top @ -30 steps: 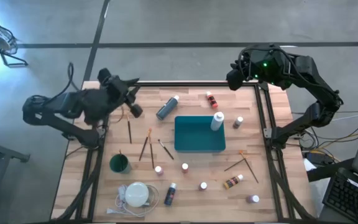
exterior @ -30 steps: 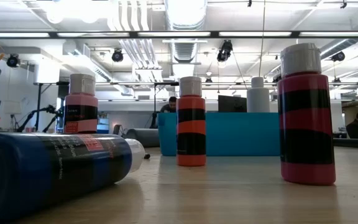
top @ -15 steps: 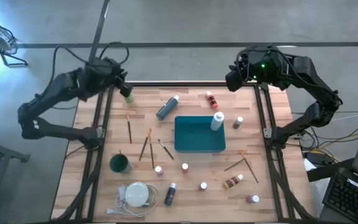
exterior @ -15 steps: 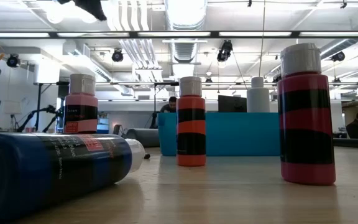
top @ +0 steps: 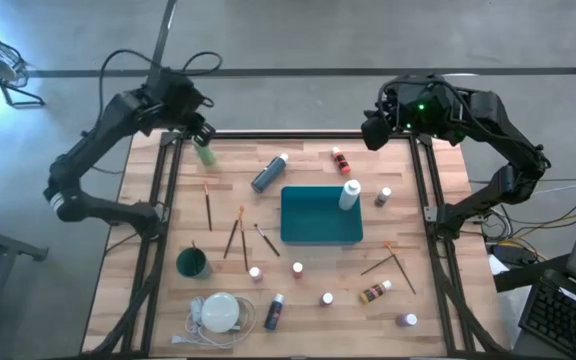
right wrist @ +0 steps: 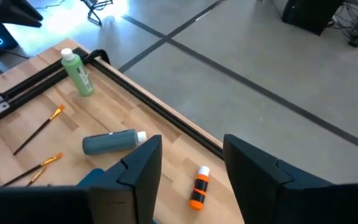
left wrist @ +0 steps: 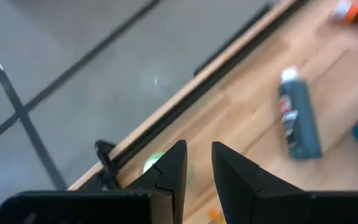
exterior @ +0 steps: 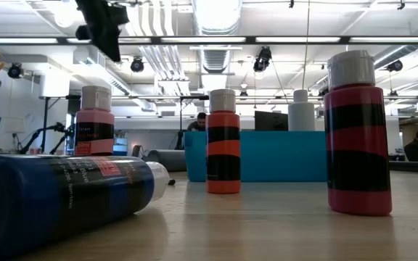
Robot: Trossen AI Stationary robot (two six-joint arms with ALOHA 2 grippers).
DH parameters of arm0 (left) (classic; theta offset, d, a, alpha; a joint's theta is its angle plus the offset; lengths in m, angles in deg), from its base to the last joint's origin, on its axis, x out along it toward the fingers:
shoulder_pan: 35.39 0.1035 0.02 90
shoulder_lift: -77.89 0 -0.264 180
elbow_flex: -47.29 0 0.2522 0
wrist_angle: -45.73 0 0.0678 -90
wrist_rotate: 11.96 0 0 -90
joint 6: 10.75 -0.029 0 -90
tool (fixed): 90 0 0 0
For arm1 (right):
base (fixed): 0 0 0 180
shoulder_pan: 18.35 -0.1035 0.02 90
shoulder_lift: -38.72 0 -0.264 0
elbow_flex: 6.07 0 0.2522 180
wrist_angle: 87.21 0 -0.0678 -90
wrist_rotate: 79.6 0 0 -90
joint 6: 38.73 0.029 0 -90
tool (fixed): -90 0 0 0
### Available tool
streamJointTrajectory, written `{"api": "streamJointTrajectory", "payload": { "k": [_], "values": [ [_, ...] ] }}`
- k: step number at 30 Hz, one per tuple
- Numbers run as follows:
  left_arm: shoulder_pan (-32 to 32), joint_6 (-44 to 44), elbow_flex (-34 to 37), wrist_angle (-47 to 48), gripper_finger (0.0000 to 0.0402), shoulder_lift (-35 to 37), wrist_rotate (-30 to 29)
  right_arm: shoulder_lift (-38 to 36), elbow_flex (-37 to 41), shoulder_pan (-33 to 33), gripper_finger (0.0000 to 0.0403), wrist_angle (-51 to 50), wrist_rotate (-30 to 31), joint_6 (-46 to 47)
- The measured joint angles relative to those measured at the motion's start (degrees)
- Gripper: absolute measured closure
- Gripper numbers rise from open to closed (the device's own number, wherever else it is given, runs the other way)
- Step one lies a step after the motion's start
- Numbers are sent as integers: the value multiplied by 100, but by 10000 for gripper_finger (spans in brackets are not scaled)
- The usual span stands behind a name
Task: Pick & Place Paint Supplies
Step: Put the green paint bottle into the blue bin
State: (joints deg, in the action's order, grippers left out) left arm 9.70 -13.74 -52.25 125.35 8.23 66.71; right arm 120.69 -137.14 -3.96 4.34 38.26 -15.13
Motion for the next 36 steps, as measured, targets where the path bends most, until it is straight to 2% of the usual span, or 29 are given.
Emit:
{"api": "streamJointTrajectory", "payload": {
  "k": [10, 17, 28, 36],
  "values": [
    [445, -726, -458, 696, 321, -962, 0, 0, 192, 0, 218, -3, -20, 46],
    [904, -1064, -572, 1159, 317, -1438, 96, 0, 438, 0, 231, -5, -263, 170],
    [1259, -1016, -572, 1290, 231, -1912, 248, 0, 655, 0, 215, -2, -306, 195],
    [1260, -1008, -572, 1373, 224, -2116, 380, -4, 755, 2, 208, -1, -305, 194]
  ]
}}
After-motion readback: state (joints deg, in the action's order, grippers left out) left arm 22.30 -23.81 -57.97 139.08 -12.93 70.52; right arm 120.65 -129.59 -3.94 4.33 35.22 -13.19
